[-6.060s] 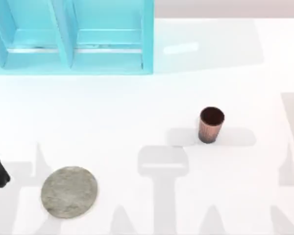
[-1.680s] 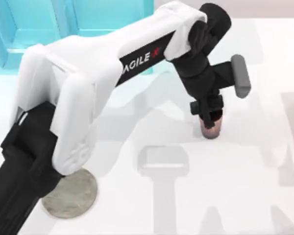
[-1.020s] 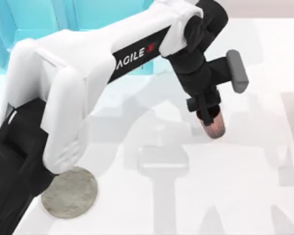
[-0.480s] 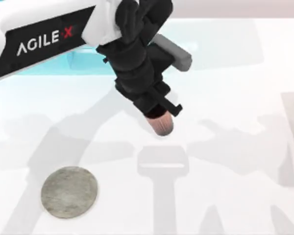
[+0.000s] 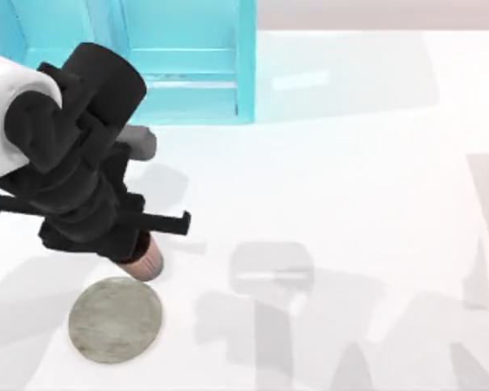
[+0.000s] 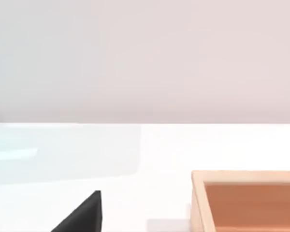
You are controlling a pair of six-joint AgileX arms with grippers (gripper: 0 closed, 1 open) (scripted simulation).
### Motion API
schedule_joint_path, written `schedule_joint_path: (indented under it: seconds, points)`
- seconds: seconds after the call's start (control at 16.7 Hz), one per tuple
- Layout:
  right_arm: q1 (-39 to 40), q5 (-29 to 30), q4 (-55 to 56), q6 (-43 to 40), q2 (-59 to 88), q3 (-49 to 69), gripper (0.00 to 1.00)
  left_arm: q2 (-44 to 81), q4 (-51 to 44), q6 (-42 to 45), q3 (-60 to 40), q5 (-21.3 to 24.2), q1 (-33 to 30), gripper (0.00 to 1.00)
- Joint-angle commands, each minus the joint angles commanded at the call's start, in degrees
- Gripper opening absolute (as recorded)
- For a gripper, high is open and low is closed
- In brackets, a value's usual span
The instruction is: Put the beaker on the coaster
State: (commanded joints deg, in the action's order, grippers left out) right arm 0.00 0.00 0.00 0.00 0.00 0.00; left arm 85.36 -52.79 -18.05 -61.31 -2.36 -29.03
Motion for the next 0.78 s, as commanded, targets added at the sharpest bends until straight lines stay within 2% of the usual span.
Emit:
schedule_joint_path:
  seconds: [0.24, 0.6, 0.78]
  points:
    - [0.0, 0.0, 0.0, 0.0, 0.0, 0.0, 1.0, -7.22, 1.12, -7.37, 7.81, -2.51, 1.71, 0.0]
    - [0.0, 0.0, 0.0, 0.0, 0.0, 0.0, 1.0, -7.17, 1.23, -7.61, 8.31, -2.59, 1.53, 0.0]
    - [0.0, 0.0, 0.0, 0.0, 0.0, 0.0, 1.0, -4.89, 5.16, -7.72, 10.97, -2.53, 1.52, 0.0]
